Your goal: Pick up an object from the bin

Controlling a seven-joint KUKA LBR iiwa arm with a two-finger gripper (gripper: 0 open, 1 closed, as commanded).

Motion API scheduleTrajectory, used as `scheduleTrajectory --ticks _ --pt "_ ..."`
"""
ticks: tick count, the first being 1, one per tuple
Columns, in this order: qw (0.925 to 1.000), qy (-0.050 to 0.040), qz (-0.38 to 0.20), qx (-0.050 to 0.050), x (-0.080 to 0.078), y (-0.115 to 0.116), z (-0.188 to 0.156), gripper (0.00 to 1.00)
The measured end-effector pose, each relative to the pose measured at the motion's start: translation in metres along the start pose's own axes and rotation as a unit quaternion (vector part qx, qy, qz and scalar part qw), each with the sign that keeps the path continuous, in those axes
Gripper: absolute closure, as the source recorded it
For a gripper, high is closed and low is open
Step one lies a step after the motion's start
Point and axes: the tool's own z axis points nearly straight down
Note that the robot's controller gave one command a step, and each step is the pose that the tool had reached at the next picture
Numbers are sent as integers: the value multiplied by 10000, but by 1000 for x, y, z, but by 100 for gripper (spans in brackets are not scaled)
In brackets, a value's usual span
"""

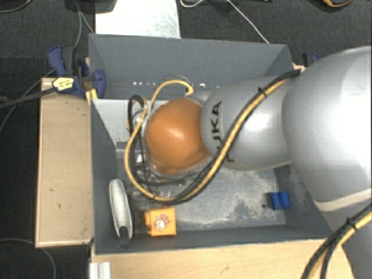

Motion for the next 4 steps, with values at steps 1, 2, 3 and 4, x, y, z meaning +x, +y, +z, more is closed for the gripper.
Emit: scheduleTrajectory --ticks 1,2,3,4 --pt "10000 1 20 -3 0 0 -3 100" --pt "10000 -6 58 5 -1 -1 -9 100" --pt "10000 -12 48 13 -1 -2 -11 100" --pt "10000 -5 56 2 0 -1 -16 100"
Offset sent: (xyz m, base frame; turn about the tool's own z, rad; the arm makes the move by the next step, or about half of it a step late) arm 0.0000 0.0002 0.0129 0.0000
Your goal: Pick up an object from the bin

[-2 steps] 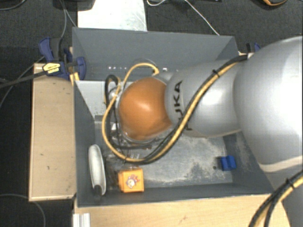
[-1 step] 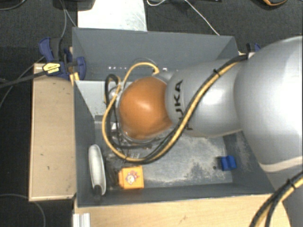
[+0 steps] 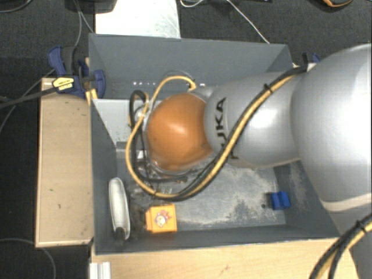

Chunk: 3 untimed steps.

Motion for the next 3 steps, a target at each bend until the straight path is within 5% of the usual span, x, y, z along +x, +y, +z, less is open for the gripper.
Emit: scheduleTrajectory --ticks 3 --pt "10000 -11 10 8 -1 -1 -40 100"
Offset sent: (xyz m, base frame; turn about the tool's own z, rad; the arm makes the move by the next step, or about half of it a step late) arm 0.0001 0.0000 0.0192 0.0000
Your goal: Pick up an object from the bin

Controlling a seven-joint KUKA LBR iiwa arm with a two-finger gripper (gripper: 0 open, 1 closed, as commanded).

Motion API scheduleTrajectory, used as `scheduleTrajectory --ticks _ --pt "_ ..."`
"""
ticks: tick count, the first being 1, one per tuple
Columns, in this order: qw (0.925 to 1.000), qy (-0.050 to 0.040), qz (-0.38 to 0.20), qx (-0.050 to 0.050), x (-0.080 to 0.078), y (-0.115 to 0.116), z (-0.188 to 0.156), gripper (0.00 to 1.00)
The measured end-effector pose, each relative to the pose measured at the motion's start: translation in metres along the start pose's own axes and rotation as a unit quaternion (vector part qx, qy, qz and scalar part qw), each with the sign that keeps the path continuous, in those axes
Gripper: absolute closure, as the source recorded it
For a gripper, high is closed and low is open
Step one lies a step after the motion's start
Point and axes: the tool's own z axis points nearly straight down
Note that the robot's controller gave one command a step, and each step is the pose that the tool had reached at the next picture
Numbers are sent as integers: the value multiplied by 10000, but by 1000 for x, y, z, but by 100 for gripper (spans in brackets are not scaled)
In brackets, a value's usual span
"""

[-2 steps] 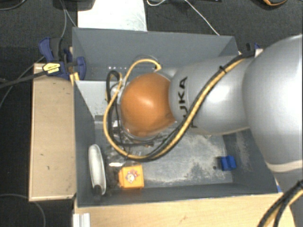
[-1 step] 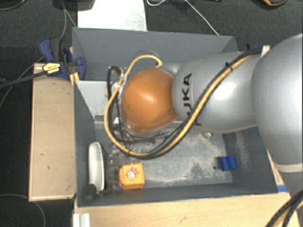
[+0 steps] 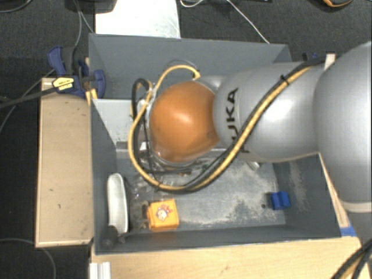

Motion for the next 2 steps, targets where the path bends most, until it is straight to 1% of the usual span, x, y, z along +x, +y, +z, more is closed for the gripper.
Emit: scheduleTrajectory --ticks 1,2 --pt "10000 -2 7 2 0 0 -3 100" --pt "10000 13 11 -16 0 1 -7 100"
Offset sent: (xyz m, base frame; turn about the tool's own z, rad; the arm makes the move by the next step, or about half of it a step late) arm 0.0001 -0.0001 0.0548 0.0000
